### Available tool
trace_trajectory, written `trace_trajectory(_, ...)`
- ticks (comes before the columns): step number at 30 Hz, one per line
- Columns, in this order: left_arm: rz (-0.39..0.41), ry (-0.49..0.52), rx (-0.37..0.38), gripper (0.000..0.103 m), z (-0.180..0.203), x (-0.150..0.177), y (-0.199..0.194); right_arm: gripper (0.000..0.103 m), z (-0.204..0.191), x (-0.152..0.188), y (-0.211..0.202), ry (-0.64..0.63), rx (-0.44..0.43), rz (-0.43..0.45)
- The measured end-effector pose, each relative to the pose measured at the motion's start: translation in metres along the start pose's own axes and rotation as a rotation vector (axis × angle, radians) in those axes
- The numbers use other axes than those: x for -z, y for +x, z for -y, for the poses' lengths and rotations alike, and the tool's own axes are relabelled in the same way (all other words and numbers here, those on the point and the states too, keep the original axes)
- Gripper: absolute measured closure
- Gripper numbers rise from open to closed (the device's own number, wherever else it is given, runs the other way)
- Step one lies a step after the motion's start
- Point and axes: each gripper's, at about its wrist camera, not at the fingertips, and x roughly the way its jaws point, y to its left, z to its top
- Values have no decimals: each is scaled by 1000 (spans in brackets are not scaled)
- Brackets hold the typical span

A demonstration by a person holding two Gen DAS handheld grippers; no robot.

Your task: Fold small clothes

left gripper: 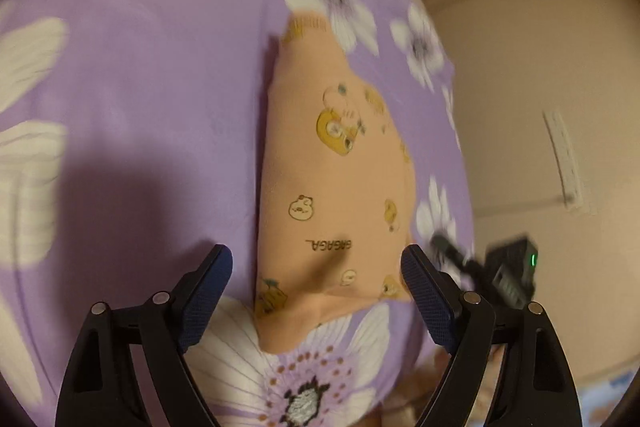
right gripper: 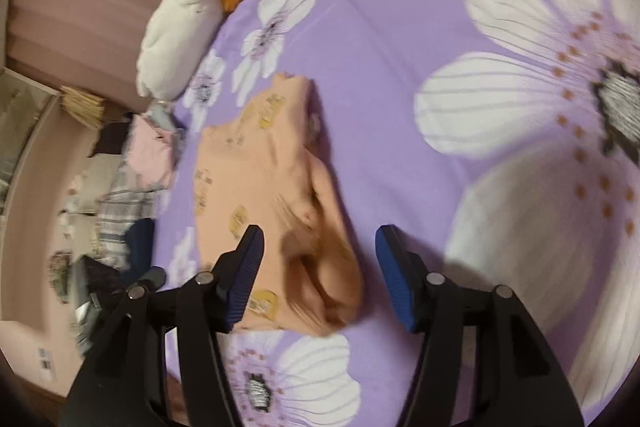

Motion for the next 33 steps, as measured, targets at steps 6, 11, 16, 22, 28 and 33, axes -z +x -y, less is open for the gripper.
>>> trace_trajectory(6, -115, -21, 168, 9, -13, -35, 37, 36, -1, -22, 38, 7, -69, -114)
trace_trajectory(11, -159, 53, 226, 9, 2, -55, 66, 41, -3, -38, 78, 48, -259, -191)
trace_trajectory(16, -129, 125, 149, 29, 23, -53, 82, 54, -15, -36, 96, 50, -278, -219)
trace_trajectory(22, -23, 50, 42, 65, 12, -52, 87, 79, -7, -32, 101, 79, -229, -144)
trace_trajectory(28, 5, -4, -60, 76, 32, -53, 80, 77, -20, -32, 100, 40, -145, -79)
trace_trajectory(33, 171, 205, -58, 77, 86, -35, 7, 76, -40, -35, 59, 49, -344, 15)
